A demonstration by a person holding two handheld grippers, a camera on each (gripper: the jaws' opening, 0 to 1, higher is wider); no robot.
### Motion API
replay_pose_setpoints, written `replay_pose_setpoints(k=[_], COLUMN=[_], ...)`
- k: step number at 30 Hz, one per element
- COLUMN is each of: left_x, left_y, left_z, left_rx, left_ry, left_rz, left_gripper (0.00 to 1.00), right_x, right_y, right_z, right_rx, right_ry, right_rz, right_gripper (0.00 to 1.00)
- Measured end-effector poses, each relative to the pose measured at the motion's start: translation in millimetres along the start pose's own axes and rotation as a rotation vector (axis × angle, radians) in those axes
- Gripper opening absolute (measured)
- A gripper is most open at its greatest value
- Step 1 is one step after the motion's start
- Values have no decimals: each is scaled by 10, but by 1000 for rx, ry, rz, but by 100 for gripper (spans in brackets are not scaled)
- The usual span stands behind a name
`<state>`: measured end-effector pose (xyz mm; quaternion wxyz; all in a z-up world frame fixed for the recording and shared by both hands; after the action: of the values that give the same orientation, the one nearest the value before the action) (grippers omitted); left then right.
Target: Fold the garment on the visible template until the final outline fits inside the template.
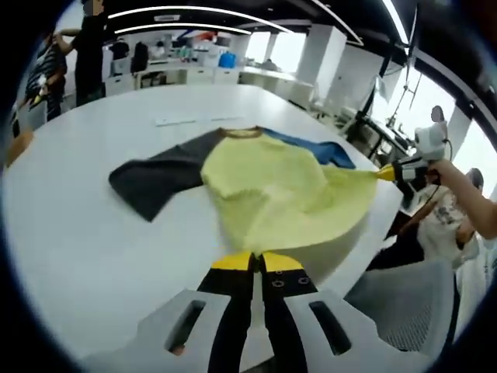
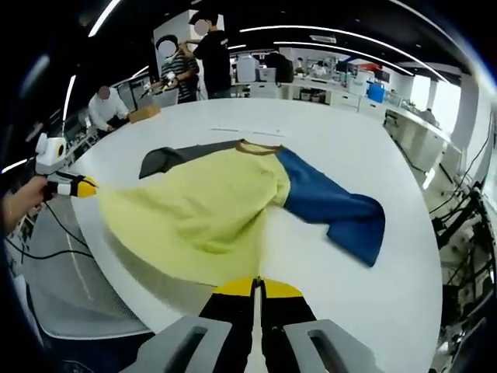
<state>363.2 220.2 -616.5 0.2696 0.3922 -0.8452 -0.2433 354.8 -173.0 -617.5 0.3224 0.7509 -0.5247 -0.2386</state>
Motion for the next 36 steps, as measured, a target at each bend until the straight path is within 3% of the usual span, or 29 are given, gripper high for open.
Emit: replay_pose_setpoints(k=[7, 14, 21, 36], left_x=[44, 45, 41, 58], left_y=[27, 5, -30, -119], left_z=[161, 325, 515, 825], left_rx=[-38, -77, -140, -212], left_ry=[16, 33, 34, 62], left_rz=[5, 8, -1, -19], left_gripper=[0, 0, 0, 0], right_x=[-53, -37, -62, -124], right_y=[44, 12, -57, -144], right_z=[183, 407, 682, 986], right_rx=[-19, -34, -76, -156], right_ry=[-26, -81, -117, -133], right_rz=[24, 95, 105, 120], right_gripper=[0, 0, 0, 0])
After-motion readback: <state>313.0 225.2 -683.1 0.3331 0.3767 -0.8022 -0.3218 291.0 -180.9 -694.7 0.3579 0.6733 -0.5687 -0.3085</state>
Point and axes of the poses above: the point that each gripper's makers call its tool centre point, and the gripper's own axes: y roughly backward along the fingers, x roughly to its right, z roughly out of its underside, the point moved 7 cm from there along y, roughly backward along the fingers, and after that the axes turned 3 degrees about z, right-handed, at the moved point
